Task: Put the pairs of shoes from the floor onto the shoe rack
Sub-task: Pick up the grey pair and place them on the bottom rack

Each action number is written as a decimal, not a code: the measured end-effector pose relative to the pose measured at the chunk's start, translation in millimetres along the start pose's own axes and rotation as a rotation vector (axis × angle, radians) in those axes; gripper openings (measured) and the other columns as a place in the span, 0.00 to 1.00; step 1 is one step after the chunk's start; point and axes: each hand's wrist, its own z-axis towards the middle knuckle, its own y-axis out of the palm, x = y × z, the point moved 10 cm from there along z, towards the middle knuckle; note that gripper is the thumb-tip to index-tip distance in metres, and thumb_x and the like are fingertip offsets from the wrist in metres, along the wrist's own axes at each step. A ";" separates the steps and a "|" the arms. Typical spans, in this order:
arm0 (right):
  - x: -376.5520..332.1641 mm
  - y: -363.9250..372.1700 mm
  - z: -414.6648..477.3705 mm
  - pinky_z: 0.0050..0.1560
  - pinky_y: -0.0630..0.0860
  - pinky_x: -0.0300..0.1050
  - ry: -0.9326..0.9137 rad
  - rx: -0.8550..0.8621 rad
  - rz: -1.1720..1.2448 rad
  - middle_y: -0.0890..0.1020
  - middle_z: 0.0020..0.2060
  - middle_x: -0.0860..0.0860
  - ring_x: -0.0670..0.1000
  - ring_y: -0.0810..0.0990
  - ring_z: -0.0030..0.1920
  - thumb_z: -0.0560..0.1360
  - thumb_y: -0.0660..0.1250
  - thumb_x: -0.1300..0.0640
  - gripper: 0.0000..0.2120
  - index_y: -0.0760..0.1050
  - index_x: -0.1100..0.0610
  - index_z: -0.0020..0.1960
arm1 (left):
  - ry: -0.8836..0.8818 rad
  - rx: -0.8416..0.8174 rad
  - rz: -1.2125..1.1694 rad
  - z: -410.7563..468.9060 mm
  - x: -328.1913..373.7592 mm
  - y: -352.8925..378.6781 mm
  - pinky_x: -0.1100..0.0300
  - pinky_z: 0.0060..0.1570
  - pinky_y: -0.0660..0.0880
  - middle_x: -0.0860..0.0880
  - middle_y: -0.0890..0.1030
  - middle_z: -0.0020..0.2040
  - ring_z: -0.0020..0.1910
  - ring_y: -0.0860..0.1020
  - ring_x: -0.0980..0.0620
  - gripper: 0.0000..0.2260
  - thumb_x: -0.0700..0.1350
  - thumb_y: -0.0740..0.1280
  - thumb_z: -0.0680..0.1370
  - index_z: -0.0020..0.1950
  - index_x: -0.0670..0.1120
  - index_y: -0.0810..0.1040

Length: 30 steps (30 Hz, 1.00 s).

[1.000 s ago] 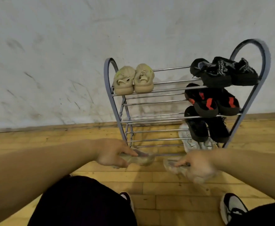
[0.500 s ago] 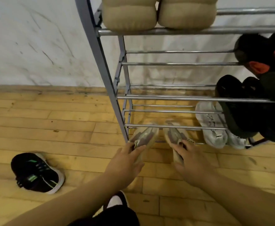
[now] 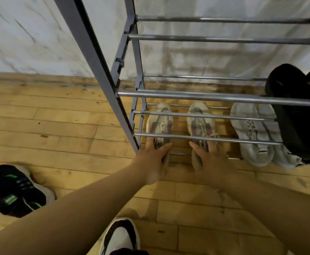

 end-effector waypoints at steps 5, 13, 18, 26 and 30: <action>10.3 6.4 0.7 0.73 0.67 0.61 -0.013 0.035 0.074 0.56 0.76 0.55 0.63 0.59 0.76 0.76 0.62 0.40 0.32 0.57 0.37 0.79 | 0.046 -0.015 0.047 -2.2 -4.2 8.0 0.40 0.76 0.63 0.44 0.41 0.82 0.79 0.56 0.32 0.36 0.51 0.66 0.82 0.82 0.66 0.47; -20.6 -16.8 11.2 0.74 0.65 0.57 -0.100 0.186 0.145 0.60 0.78 0.54 0.59 0.62 0.76 0.80 0.63 0.45 0.23 0.67 0.44 0.74 | -0.032 0.148 0.029 3.1 -6.3 -2.6 0.42 0.71 0.70 0.45 0.55 0.78 0.75 0.60 0.38 0.34 0.43 0.64 0.82 0.84 0.55 0.51; -31.8 -3.1 17.6 0.75 0.64 0.64 -0.126 0.182 0.193 0.57 0.80 0.56 0.62 0.58 0.79 0.80 0.64 0.47 0.28 0.62 0.43 0.78 | -0.019 0.209 0.029 0.2 -5.8 -8.5 0.46 0.65 0.74 0.44 0.63 0.71 0.69 0.65 0.41 0.32 0.43 0.65 0.82 0.82 0.53 0.54; -46.0 -2.7 15.9 0.65 0.73 0.64 -0.197 0.246 0.122 0.70 0.68 0.58 0.66 0.70 0.65 0.78 0.64 0.54 0.24 0.73 0.47 0.74 | -0.039 0.273 0.091 -6.6 -10.1 -11.0 0.46 0.67 0.71 0.45 0.65 0.70 0.69 0.67 0.41 0.30 0.46 0.63 0.83 0.82 0.54 0.54; -49.5 -6.5 13.2 0.63 0.74 0.62 -0.198 0.304 0.148 0.73 0.64 0.57 0.64 0.71 0.62 0.79 0.66 0.55 0.21 0.76 0.48 0.72 | -0.052 0.306 0.150 -9.3 -8.9 -11.7 0.47 0.68 0.69 0.45 0.64 0.70 0.69 0.65 0.41 0.30 0.45 0.63 0.83 0.82 0.54 0.53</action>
